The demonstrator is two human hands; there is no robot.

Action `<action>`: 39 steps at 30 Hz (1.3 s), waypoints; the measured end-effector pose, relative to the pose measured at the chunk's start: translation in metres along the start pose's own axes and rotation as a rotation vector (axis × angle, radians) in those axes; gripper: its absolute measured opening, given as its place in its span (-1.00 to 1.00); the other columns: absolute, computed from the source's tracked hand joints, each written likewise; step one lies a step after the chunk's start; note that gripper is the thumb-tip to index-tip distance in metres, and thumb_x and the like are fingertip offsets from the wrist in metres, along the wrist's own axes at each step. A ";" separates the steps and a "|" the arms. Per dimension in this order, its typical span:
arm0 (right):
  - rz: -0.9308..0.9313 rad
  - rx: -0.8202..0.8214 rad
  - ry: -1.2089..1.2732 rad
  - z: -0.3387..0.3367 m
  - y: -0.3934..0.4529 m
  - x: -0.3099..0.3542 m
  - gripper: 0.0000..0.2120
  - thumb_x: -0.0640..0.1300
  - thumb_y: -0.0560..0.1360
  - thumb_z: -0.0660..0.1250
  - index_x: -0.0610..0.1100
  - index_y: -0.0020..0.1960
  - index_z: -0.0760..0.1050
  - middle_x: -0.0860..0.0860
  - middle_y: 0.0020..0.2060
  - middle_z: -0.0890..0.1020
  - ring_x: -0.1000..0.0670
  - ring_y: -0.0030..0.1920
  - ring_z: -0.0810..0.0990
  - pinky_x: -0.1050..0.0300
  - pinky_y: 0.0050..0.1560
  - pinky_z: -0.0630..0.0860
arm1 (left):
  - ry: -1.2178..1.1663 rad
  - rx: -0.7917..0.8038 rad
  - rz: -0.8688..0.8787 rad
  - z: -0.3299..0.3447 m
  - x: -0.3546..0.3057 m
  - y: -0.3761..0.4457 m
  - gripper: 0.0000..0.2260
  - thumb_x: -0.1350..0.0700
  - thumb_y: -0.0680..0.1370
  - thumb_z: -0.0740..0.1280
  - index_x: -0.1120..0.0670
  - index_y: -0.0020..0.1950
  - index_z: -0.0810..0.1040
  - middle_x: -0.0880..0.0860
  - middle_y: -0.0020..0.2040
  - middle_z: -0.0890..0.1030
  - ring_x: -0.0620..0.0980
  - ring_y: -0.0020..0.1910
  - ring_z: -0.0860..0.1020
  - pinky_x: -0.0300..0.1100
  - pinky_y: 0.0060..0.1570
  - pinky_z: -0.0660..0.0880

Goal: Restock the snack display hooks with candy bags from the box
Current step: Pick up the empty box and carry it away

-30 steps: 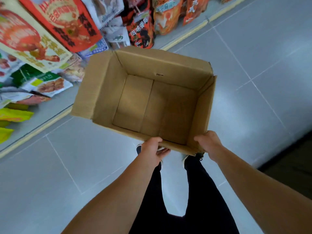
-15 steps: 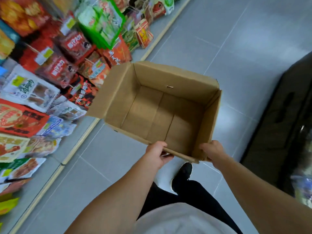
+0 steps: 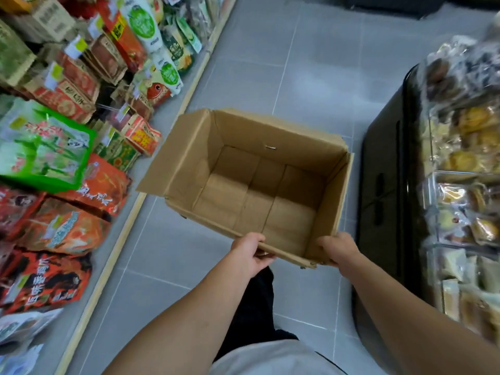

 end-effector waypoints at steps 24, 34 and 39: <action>0.101 -0.110 0.248 -0.181 0.341 0.385 -0.93 -0.17 0.44 0.31 -0.15 -0.10 0.47 -0.14 -0.06 0.60 -0.17 -0.05 0.63 -0.03 -0.15 0.66 | 0.364 0.012 -0.009 0.454 -0.382 0.125 -0.89 0.35 0.54 0.26 0.28 0.06 0.47 0.27 -0.08 0.57 0.19 -0.16 0.58 0.08 -0.50 0.54; 0.127 -0.114 0.318 -0.263 0.480 0.547 -0.96 -0.25 0.43 0.29 -0.20 -0.12 0.49 -0.18 -0.08 0.65 -0.16 -0.13 0.67 0.11 -0.36 0.59 | 0.454 0.003 0.031 0.644 -0.526 0.192 -0.79 0.34 0.55 0.25 0.26 0.18 0.46 0.27 0.01 0.57 0.21 -0.10 0.57 0.11 -0.21 0.56; 0.164 -0.170 0.377 -0.300 0.556 0.643 -0.87 -0.26 0.42 0.26 -0.25 -0.06 0.51 -0.20 -0.06 0.64 -0.18 -0.13 0.66 0.17 -0.43 0.53 | 0.520 0.052 0.020 0.755 -0.621 0.238 -0.82 0.35 0.54 0.24 0.29 0.14 0.46 0.29 0.02 0.59 0.24 -0.03 0.59 0.16 -0.15 0.60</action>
Point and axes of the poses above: each hand's wrist, its own y-axis towards the middle knuckle, its own z-axis out of the palm, x = y × z, the point moved 8 cm from there along y, towards the middle knuckle
